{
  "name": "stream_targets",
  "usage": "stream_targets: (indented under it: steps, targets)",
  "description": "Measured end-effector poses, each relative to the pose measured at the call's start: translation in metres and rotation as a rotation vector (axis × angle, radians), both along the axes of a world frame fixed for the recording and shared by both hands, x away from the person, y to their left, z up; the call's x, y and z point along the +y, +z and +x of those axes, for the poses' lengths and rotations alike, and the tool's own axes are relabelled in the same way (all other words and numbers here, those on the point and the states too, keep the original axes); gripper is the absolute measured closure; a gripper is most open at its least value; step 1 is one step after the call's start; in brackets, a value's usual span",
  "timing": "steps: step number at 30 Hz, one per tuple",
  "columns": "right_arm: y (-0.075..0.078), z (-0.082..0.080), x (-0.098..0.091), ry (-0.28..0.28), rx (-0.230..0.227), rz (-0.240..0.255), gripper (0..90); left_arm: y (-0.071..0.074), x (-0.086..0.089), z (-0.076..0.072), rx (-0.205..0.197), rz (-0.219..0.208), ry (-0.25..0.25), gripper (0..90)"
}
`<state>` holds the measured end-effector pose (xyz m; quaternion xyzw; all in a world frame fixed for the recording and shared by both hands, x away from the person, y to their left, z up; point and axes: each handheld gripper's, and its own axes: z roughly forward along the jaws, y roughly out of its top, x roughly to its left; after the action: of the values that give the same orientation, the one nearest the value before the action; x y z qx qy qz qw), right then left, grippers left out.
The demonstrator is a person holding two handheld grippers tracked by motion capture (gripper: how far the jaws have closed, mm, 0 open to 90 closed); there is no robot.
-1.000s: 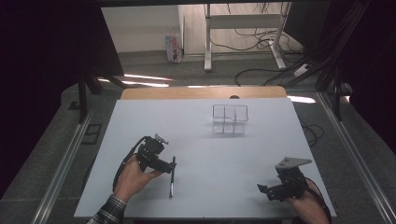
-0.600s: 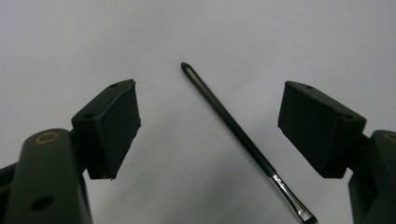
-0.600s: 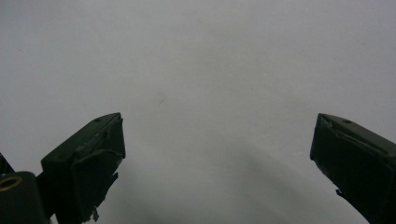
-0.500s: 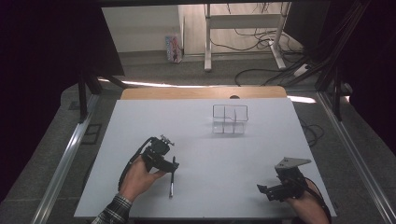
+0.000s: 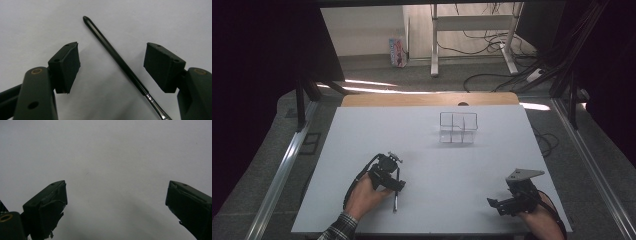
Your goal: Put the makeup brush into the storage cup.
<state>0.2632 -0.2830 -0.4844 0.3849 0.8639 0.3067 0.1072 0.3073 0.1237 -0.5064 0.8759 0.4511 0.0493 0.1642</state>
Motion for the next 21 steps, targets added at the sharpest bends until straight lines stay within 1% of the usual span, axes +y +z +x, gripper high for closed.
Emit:
stream_targets:
  steps: [1, 3, 4, 5, 6, 7, 8, 9, 10, 11, 12, 13, 14, 15, 16, 18, 20, 21]
  targets:
    - [0.0, 0.0, 0.0, 0.001, -0.001, -0.002, 3.5, -0.004, -0.002, -0.001, 0.007, 0.011, 0.001, 30.2]
    - [0.0, 0.0, 0.0, 0.001, -0.001, -0.002, 3.5, -0.006, -0.002, -0.001, 0.013, 0.019, -0.004, 30.9]
    - [0.0, 0.0, 0.0, 0.001, 0.0, -0.001, 3.5, -0.007, -0.002, -0.002, 0.019, 0.024, -0.007, 32.9]
    - [0.0, 0.0, 0.0, 0.001, -0.001, -0.002, 3.5, -0.007, -0.002, -0.002, 0.014, 0.015, -0.003, 35.9]
    - [0.0, 0.0, 0.0, 0.001, -0.001, -0.002, 3.5, -0.007, -0.002, -0.003, 0.015, 0.014, -0.006, 35.9]
    - [0.0, 0.0, 0.0, 0.002, -0.001, -0.003, 3.6, -0.006, -0.002, -0.005, 0.011, 0.011, -0.008, 39.2]
    - [0.0, 0.0, 0.0, 0.003, -0.001, -0.005, 3.7, -0.006, -0.003, -0.006, 0.01, 0.005, -0.01, 49.5]
    - [0.0, 0.0, 0.0, 0.003, -0.001, -0.005, 3.8, -0.005, -0.002, -0.008, 0.015, 0.003, -0.002, 54.9]
    - [0.0, 0.0, 0.0, 0.003, -0.001, -0.005, 3.8, -0.005, -0.002, -0.008, 0.015, 0.003, -0.002, 62.8]
    - [0.0, 0.0, 0.0, 0.004, -0.001, -0.005, 3.8, -0.004, -0.001, -0.008, 0.014, 0.004, 0.001, 62.8]
    - [0.0, 0.0, 0.0, 0.004, -0.001, -0.006, 3.9, -0.004, 0.002, -0.009, 0.022, -0.003, 0.026, 71.8]
    - [0.0, 0.0, 0.0, 0.004, -0.001, -0.006, 3.9, -0.004, 0.002, -0.009, 0.022, -0.003, 0.026, 74.6]
    - [0.0, 0.0, 0.0, 0.005, -0.002, -0.006, 3.9, -0.003, 0.004, -0.009, 0.033, 0.003, 0.031, 74.6]
    - [0.0, 0.0, 0.0, 0.006, -0.002, -0.007, 4.0, -0.004, 0.01, -0.008, 0.043, -0.006, 0.027, 83.5]
    - [0.0, 0.0, 0.0, 0.006, -0.002, -0.007, 4.0, -0.004, 0.01, -0.008, 0.043, -0.006, 0.027, 83.9]
    - [0.0, 0.0, 0.0, 0.006, -0.002, -0.007, 4.1, -0.004, 0.012, -0.008, 0.046, -0.028, 0.028, 84.0]
    - [0.0, 0.0, 0.0, 0.007, -0.004, -0.009, 4.2, -0.004, 0.013, -0.007, 0.052, -0.027, 0.012, 84.0]
    - [0.0, 0.0, 0.001, 0.007, -0.004, -0.011, 4.2, -0.004, 0.015, -0.006, 0.053, -0.042, 0.009, 84.0]
